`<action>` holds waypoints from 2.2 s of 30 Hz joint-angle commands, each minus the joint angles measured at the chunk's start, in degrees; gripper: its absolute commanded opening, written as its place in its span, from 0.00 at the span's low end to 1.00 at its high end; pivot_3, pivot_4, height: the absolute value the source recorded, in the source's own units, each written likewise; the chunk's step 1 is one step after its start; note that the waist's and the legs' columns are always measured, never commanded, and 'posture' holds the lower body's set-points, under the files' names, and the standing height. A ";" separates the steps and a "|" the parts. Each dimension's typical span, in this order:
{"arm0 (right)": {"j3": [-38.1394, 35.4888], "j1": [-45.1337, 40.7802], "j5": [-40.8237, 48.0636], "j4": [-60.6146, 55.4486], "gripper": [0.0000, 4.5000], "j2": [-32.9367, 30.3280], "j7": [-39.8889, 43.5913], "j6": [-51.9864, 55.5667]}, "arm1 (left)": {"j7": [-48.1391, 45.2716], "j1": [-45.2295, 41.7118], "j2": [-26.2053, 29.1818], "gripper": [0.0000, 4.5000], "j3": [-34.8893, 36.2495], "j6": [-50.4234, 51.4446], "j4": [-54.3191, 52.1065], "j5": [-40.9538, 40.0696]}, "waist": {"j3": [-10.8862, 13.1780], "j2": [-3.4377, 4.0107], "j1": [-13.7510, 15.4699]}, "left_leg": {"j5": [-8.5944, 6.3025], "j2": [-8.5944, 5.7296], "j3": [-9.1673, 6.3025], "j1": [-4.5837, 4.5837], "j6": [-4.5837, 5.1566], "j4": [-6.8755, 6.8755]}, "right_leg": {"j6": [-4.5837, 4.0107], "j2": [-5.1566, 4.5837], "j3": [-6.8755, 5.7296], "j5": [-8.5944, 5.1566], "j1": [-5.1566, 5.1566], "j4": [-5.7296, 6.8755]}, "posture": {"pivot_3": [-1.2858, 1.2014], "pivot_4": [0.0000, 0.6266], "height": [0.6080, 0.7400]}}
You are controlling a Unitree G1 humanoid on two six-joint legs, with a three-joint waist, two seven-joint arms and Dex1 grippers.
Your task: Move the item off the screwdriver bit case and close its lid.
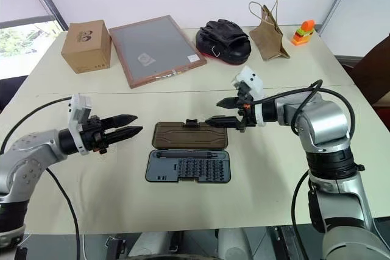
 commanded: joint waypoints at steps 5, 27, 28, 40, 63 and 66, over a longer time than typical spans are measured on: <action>-0.77 0.12 -0.90 6.96 0.93 0.56 -5.81 -8.03 | -2.10 4.63 -0.51 0.02 -11.64 -6.17 -3.32 7.98 | 0.00 0.02 -0.20 | 0.00 0.01 0.09 0.03 0.00 -0.02 | 0.00 0.01 0.08 0.00 -0.02 0.01 | 0.52 0.24 1.00; 13.25 -0.57 -11.02 15.98 0.93 1.73 -10.81 -17.03 | -4.80 13.66 0.94 0.02 -25.16 -31.48 7.39 31.04 | -0.13 0.20 -0.13 | -0.06 0.02 0.12 0.72 0.11 -0.16 | -0.03 -0.01 0.07 -0.03 0.66 -0.13 | 0.52 0.24 1.00; 13.93 -1.04 -11.54 17.37 0.93 1.99 -10.48 -17.64 | -4.68 13.81 0.84 0.02 -25.16 -31.63 7.36 31.08 | -0.14 0.20 -0.13 | -0.07 0.03 0.13 0.75 0.11 -0.16 | -0.03 0.00 0.07 -0.03 0.68 -0.13 | 0.52 0.24 1.00; 20.17 -3.44 -19.40 28.76 0.28 2.81 -6.92 -26.99 | -1.60 15.96 -1.25 0.00 -24.07 -31.26 6.48 29.86 | -0.71 0.26 -0.17 | -0.07 0.03 0.12 0.96 0.12 -0.15 | 0.00 0.01 0.06 -0.02 0.91 -0.13 | 0.52 0.24 1.00; 7.50 12.00 -19.07 0.29 0.01 -3.69 -9.42 -45.09 | 1.44 16.12 -6.12 0.00 -19.44 -22.78 5.28 21.48 | -0.84 0.32 0.11 | -0.13 0.04 -0.08 1.70 0.19 -0.16 | 0.09 -0.02 -0.03 -0.54 1.78 -0.17 | 0.52 0.24 1.00; 7.09 13.30 -19.23 -1.81 0.01 -2.88 -10.56 -44.35 | 2.10 15.23 -7.09 0.00 -17.93 -18.44 2.39 17.15 | -0.78 0.29 0.09 | -0.14 0.04 -0.08 1.69 0.20 -0.17 | 0.08 -0.02 -0.03 -0.55 1.77 -0.17 | 0.52 0.24 1.00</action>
